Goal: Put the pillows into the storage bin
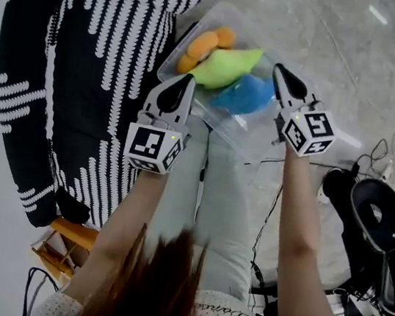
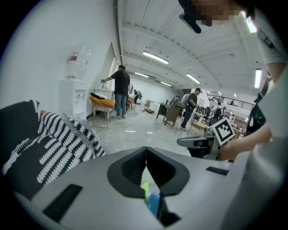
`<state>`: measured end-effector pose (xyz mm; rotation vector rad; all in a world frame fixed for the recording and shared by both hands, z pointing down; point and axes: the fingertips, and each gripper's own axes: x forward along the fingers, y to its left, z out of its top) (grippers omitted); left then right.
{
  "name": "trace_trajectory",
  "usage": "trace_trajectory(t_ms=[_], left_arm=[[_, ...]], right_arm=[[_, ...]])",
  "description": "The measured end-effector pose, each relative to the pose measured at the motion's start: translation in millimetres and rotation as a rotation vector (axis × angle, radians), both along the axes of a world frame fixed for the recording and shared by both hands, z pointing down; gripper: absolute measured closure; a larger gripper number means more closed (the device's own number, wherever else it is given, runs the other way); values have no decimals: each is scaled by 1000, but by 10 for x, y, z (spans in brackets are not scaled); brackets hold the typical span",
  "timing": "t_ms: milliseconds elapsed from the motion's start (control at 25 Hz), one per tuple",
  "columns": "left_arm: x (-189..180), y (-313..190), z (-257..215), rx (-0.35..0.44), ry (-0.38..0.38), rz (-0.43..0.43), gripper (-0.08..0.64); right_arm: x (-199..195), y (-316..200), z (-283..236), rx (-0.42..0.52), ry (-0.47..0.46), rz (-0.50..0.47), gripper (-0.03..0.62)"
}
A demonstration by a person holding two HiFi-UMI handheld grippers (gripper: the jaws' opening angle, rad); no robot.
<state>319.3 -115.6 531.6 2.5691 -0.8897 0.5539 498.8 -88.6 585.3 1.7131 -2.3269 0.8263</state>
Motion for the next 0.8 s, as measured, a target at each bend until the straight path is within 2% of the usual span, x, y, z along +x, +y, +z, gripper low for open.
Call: trace_trajectory(t_ms=[120, 280, 440, 640, 800], left_arm=[[-21, -30, -515, 21, 12, 8, 557], [10, -176, -1133, 93, 41, -20, 555], [-31, -138, -1793, 161, 59, -33, 557], [-138, -141, -2557, 272, 84, -39, 555], [-202, 16, -2972, 317, 110, -19, 555]], right_arm=[[67, -13, -835, 76, -21, 58, 581], [284, -67, -1858, 209, -45, 121, 581], [404, 237, -2738, 288, 4, 152, 581], [517, 590, -3550, 367, 32, 187, 581], [339, 852, -3938, 415, 52, 166, 581]])
